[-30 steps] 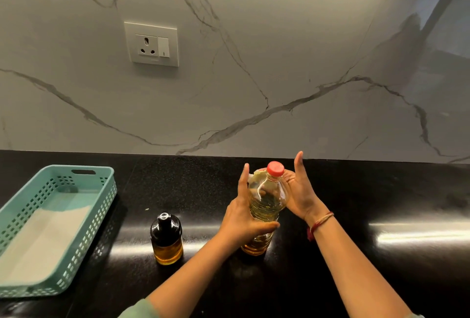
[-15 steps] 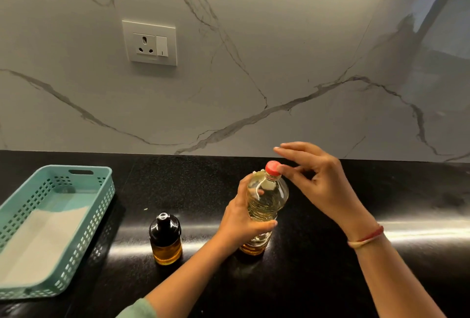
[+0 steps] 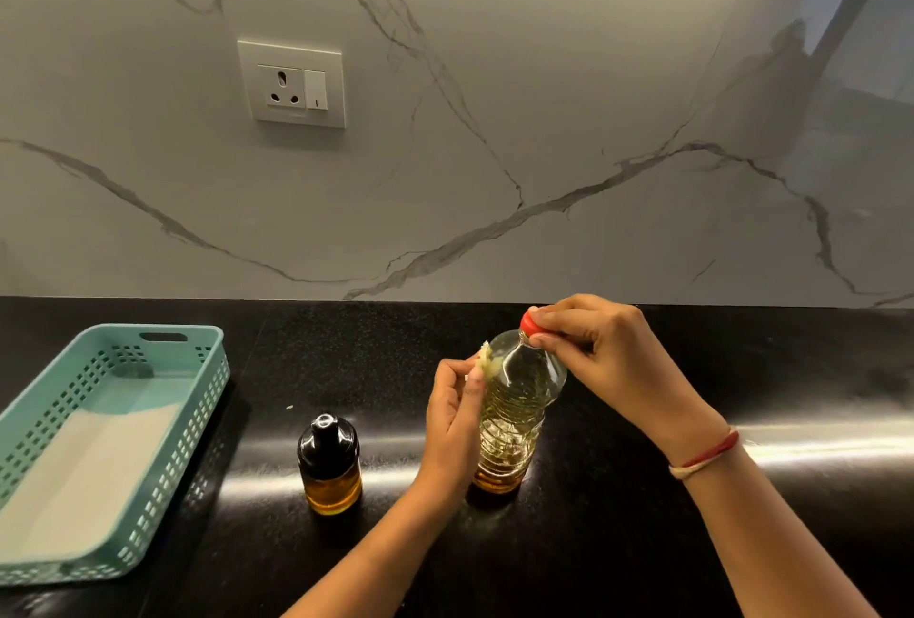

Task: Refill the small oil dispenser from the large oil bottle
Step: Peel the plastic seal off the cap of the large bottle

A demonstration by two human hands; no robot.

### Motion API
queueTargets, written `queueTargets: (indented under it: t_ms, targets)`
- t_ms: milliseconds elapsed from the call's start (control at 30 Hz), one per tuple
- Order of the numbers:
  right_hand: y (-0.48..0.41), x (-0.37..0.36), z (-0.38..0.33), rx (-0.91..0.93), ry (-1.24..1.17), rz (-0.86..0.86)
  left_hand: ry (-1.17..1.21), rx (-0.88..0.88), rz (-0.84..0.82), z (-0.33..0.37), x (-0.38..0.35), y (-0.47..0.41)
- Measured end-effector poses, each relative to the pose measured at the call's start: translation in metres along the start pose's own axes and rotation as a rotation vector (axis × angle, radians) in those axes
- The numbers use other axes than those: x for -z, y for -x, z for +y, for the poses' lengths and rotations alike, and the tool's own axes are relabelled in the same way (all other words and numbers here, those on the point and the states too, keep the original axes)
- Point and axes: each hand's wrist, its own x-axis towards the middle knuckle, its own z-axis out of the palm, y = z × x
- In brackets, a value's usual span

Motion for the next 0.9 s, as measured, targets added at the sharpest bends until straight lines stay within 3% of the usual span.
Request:
queueTargets:
  t_ms: [133,333,467,633,767,900]
  targets:
    - [0.001,0.001,0.0,-0.011,-0.01,-0.004,0.04,0.186,0.032,0.006,-0.005,-0.027]
    - [-0.004,-0.006,-0.004,-0.037,-0.007,0.012,0.119,0.449,-0.268,0.03,-0.013,-0.067]
    - [-0.002,-0.007,-0.007,-0.034,-0.026,0.014,0.134,0.381,-0.28,0.032,-0.011,-0.059]
    - [0.002,-0.007,-0.003,-0.053,-0.07,0.031,0.023,0.146,-0.113,0.026,-0.01,-0.008]
    - [0.003,-0.006,-0.002,-0.059,-0.104,0.047,-0.101,0.117,-0.109,0.027,-0.027,0.039]
    - [-0.001,-0.008,-0.002,-0.052,-0.094,0.037,-0.126,0.075,-0.048,0.017,-0.032,0.026]
